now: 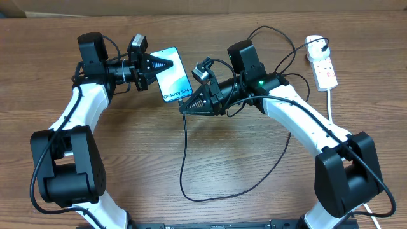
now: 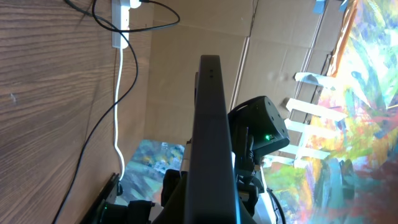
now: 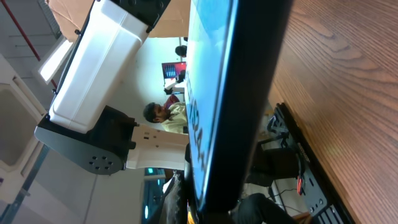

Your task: Plug charger to phone and switch on socket

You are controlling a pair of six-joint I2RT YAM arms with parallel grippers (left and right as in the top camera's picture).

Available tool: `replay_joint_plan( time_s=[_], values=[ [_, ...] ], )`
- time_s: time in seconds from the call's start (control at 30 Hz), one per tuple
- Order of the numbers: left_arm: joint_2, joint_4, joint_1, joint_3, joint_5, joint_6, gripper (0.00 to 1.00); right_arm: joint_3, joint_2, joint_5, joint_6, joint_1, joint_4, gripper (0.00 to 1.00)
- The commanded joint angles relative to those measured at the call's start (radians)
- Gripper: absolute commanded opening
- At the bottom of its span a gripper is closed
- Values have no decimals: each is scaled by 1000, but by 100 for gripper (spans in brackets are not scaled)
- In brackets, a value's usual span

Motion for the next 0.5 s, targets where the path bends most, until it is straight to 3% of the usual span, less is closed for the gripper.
replay_joint_plan(
  time_s=[0.0, 0.47],
  values=[
    [-4, 5, -13, 27, 42, 0, 4, -2, -10, 7, -1, -9, -5, 4],
    [-4, 5, -13, 27, 42, 1, 4, -2, -10, 16, 0, -9, -3, 4]
  ],
)
